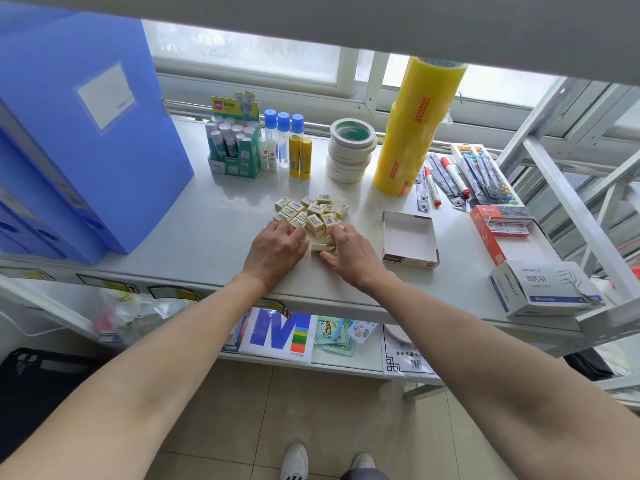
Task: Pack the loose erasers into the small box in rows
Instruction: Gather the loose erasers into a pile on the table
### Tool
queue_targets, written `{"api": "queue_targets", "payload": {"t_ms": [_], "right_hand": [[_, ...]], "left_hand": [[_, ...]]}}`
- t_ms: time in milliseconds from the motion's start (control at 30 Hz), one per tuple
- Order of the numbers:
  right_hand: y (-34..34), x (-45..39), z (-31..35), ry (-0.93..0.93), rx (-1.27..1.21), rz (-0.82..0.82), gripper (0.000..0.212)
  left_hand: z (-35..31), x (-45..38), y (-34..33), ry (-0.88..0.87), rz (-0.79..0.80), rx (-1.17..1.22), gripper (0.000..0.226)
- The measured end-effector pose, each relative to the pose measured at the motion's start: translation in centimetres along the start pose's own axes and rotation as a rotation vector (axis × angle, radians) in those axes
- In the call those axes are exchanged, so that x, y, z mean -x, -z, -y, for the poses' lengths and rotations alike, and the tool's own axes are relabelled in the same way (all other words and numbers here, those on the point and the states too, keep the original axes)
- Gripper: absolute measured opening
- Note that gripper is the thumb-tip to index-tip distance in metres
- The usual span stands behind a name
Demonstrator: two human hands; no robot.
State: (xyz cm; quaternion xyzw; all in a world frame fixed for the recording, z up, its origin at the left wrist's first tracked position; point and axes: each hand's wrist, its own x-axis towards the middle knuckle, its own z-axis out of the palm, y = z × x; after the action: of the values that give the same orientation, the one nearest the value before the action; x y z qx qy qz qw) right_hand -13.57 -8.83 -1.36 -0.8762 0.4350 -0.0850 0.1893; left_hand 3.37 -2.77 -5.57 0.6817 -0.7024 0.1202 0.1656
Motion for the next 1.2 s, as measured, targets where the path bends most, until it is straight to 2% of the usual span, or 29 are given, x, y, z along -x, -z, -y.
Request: {"api": "queue_targets", "payload": {"t_ms": [100, 167, 567, 800, 900, 967, 1033, 1200], "right_hand": [[-0.1, 0.1, 0.2, -0.009, 0.021, -0.014, 0.035], [-0.1, 0.1, 0.3, -0.018, 0.033, -0.025, 0.035], [-0.3, 0.0, 1.0, -0.065, -0.006, -0.124, 0.039], [0.0, -0.2, 1.0, -0.102, -0.049, -0.17, 0.046], [0.1, 0.0, 1.1, -0.1, -0.081, -0.201, 0.052], [0.1, -0.1, 1.2, -0.1, -0.093, -0.207, 0.051], [0.1, -0.1, 1.4, -0.098, -0.105, -0.201, 0.047], [0.0, -0.5, 1.6, -0.114, -0.135, -0.182, 0.025]], "left_hand": [[-0.3, -0.1, 0.0, 0.105, 0.096, -0.053, 0.043], [-0.3, 0.0, 0.0, 0.094, 0.122, -0.044, 0.048], [-0.8, -0.3, 0.1, 0.061, 0.022, 0.087, 0.03], [-0.9, -1.3, 0.5, 0.238, -0.068, 0.247, 0.022], [-0.7, -1.7, 0.8, 0.162, -0.072, 0.208, 0.023], [-0.9, -1.8, 0.8, 0.135, -0.076, 0.192, 0.027], [-1.4, -1.7, 0.8, 0.18, -0.092, 0.197, 0.029], [-1.7, -1.4, 0.7, 0.241, -0.105, 0.198, 0.024]]}}
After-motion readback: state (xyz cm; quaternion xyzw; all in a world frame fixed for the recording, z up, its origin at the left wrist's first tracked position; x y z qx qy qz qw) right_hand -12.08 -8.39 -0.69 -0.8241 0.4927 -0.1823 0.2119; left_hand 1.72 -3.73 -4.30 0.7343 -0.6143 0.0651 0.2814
